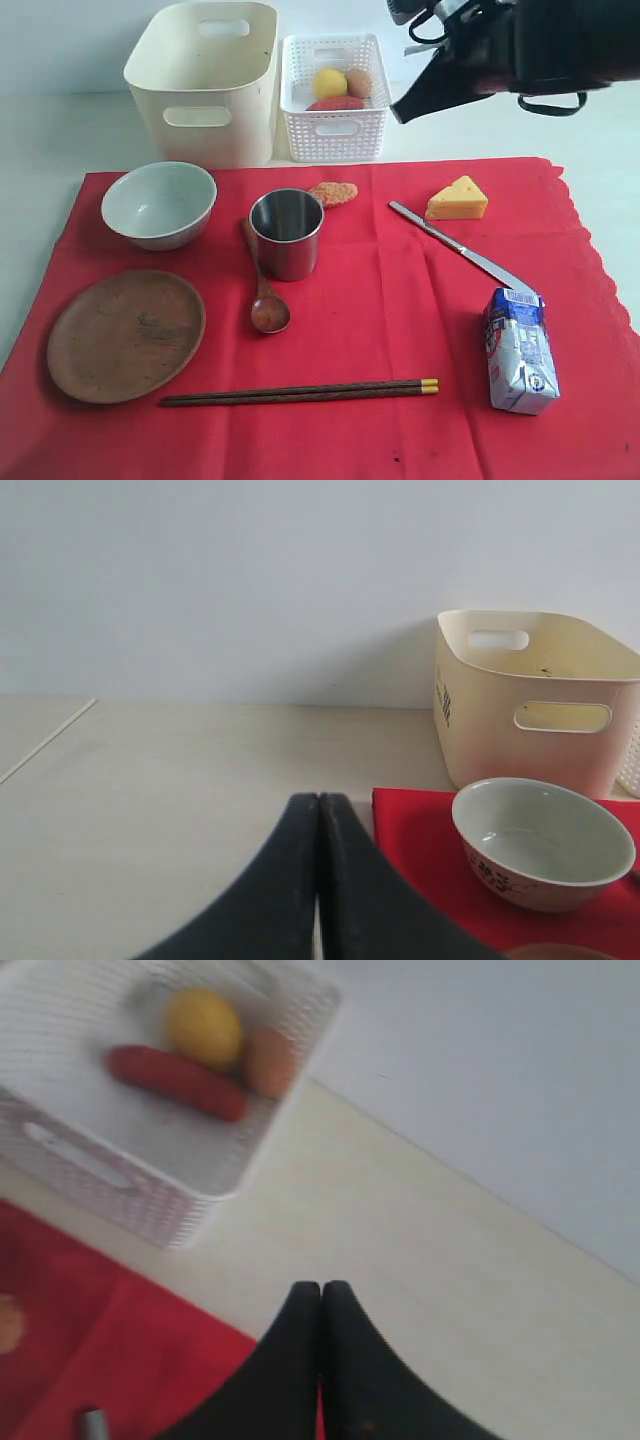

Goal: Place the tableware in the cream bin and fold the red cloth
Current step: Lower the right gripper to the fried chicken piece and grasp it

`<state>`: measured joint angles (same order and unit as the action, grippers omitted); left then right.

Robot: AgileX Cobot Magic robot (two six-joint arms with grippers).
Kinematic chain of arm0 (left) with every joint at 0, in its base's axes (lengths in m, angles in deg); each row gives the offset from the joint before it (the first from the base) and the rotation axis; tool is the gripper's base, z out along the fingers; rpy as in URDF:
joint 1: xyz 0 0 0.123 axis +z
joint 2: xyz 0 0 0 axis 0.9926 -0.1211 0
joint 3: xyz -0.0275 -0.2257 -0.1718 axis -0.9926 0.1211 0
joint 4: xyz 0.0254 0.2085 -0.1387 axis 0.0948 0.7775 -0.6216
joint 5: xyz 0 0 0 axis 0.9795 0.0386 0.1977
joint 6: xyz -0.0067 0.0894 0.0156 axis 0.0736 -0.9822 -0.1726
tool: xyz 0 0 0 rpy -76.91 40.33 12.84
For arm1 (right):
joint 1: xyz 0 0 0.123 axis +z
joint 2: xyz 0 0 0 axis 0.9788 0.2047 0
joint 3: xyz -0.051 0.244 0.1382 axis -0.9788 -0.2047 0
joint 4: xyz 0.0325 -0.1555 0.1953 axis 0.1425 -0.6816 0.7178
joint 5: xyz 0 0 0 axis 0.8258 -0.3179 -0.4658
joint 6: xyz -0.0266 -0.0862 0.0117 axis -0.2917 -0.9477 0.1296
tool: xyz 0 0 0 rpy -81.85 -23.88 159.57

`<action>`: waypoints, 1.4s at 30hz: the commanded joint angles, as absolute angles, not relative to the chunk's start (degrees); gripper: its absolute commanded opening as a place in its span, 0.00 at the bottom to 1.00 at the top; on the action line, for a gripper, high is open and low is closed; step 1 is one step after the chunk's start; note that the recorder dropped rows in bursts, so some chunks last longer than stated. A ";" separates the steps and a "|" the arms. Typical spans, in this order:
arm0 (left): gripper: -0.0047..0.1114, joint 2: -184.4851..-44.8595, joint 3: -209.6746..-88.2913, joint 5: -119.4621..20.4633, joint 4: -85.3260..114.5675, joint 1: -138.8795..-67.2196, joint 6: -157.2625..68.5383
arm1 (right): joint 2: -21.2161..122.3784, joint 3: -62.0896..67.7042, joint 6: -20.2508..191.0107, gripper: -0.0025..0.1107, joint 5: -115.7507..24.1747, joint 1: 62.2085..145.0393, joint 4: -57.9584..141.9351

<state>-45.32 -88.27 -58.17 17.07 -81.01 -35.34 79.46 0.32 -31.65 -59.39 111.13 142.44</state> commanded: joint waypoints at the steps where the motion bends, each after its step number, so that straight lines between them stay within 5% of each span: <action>1: 0.04 -45.16 -88.29 -57.95 16.76 -80.84 -35.36 | 75.81 -5.51 -31.88 0.02 -40.54 107.02 141.94; 8: 0.04 -45.16 -88.29 -57.95 16.76 -80.84 -35.36 | 76.23 -9.09 -19.11 0.02 -17.43 103.70 123.18; 25: 0.04 -45.16 -88.29 -57.95 16.76 -80.84 -35.36 | 86.07 -7.14 -19.35 0.04 -25.68 104.20 130.60; 38: 0.04 -45.16 -88.29 -57.95 16.76 -80.84 -35.36 | 93.37 -2.86 -35.29 0.61 -15.47 104.20 140.11; 42: 0.04 -45.16 -88.29 -57.95 16.76 -80.84 -35.36 | 94.77 -0.81 -35.29 0.69 -15.28 104.20 138.56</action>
